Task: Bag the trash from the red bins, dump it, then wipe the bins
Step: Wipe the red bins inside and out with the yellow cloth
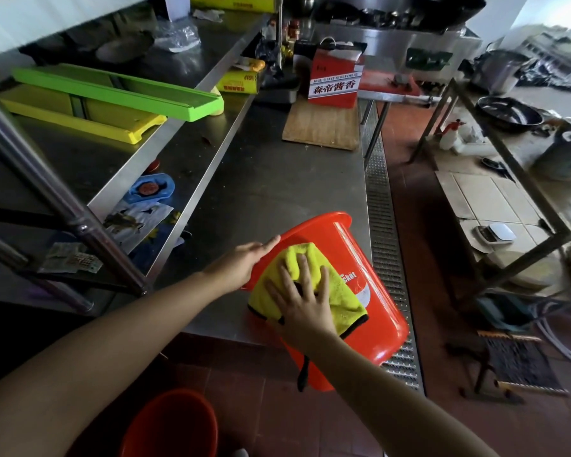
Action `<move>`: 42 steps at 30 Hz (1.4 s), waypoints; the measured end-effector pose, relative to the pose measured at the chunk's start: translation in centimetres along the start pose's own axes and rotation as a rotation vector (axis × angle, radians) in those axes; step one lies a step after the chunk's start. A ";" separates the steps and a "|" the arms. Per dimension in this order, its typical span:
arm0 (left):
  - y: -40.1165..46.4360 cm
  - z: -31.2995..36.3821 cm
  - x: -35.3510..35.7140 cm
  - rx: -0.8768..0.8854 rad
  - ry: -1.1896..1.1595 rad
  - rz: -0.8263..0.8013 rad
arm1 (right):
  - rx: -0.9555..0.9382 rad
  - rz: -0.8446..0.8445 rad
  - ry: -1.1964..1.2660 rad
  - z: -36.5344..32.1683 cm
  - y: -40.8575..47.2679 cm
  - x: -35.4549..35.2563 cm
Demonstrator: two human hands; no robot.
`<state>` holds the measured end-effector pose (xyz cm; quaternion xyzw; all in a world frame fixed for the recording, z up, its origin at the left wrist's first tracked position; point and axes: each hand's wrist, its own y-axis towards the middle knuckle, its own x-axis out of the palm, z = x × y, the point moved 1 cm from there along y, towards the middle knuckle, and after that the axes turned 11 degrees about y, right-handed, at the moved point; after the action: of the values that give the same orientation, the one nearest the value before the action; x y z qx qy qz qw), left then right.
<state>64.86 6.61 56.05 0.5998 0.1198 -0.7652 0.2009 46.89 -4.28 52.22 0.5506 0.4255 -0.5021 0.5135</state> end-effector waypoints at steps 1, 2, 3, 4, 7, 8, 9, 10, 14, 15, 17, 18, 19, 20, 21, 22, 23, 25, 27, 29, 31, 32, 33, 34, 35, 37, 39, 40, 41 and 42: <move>-0.3 -0.1 0.1 0.000 -0.003 -0.003 | -0.016 -0.003 0.001 0.3 0.1 -0.2; -0.6 -0.2 0.2 0.005 -0.015 -0.001 | -0.017 0.008 0.021 0.8 0.2 -0.4; -0.9 -0.3 0.3 0.013 -0.038 0.003 | -0.002 0.029 0.058 1.5 0.3 -0.8; -1.3 -0.6 0.5 0.022 -0.068 0.010 | 0.029 0.049 0.107 2.5 0.5 -1.1; -3.0 -1.7 0.8 0.031 -0.100 0.034 | 0.151 0.059 0.283 6.1 0.8 -2.3; -3.5 -2.1 0.9 0.035 -0.087 0.037 | 0.181 0.046 0.330 7.0 0.9 -2.6; -3.9 -2.2 1.0 0.031 -0.077 0.033 | 0.199 0.035 0.357 7.5 0.9 -2.8; -4.1 -2.1 0.9 0.018 -0.073 0.028 | 0.210 0.028 0.368 7.6 0.9 -2.9; -1.7 -0.3 -0.7 0.019 -0.016 0.101 | 0.219 0.045 0.345 5.9 0.5 -2.5; -0.9 0.2 -1.2 0.040 -0.004 0.123 | 0.211 0.051 0.325 5.2 0.4 -2.4; 0.6 0.9 -1.8 0.072 0.005 0.139 | 0.222 0.057 0.285 3.8 0.2 -2.3; 1.1 1.0 -1.9 0.074 0.008 0.129 | 0.229 0.065 0.264 3.0 0.1 -2.2; 1.4 1.0 -2.0 0.072 0.020 0.117 | 0.216 0.068 0.234 2.2 0.0 -2.0; 1.6 1.0 -2.1 0.070 0.039 0.109 | 0.169 0.060 0.188 1.3 -0.1 -1.7; 1.8 0.9 -2.2 0.068 0.053 0.103 | 0.099 0.043 0.136 0.6 -0.1 -1.4; 1.8 0.9 -2.3 0.065 0.056 0.092 | 0.027 0.023 0.096 0.0 -0.1 -1.1; 1.9 0.8 -2.3 0.059 0.055 0.082 | -0.030 0.010 0.077 -0.3 -0.1 -0.9; 1.9 0.5 -2.3 0.049 0.050 0.071 | -0.075 0.012 0.097 0.6 0.4 -1.0; 1.9 0.5 -2.2 0.057 0.039 0.067 | -0.016 0.025 0.183 3.0 1.2 -1.6; 1.9 0.5 -2.1 0.071 0.010 0.061 | 0.181 0.016 0.364 6.5 1.9 -2.3; 1.8 0.5 -2.1 0.063 -0.019 0.050 | 0.427 -0.005 0.651 10.2 2.2 -2.9; 1.7 0.4 -2.1 0.053 -0.026 0.043 | 0.524 -0.016 0.781 11.6 2.2 -3.1; 1.6 0.4 -2.2 0.046 -0.026 0.037 | 0.586 -0.024 0.863 12.4 2.1 -3.1; 1.6 0.4 -2.2 0.046 -0.024 0.035 | 0.616 -0.029 0.888 12.5 2.0 -3.0; 1.6 0.5 -2.2 0.052 -0.020 0.036 | 0.625 -0.026 0.857 12.0 1.9 -2.9; 2.1 0.7 -2.3 0.067 -0.013 0.047 | 0.555 0.007 0.659 9.2 1.6 -2.4; 2.8 1.0 -2.4 0.076 0.001 0.059 | 0.337 0.044 0.376 4.6 0.8 -1.7; 3.1 1.1 -2.5 0.080 0.011 0.062 | 0.205 0.048 0.252 2.0 0.1 -1.1; 3.3 1.2 -2.6 0.086 0.021 0.060 | 0.088 0.032 0.147 -0.2 -0.7 -0.4; 3.5 1.3 -2.6 0.090 0.025 0.054 | -0.001 0.006 0.053 -1.9 -1.4 0.3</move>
<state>65.79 3.36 59.08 0.6208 0.0717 -0.7565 0.1926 45.77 -2.24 51.63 0.5647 0.4377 -0.4857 0.5037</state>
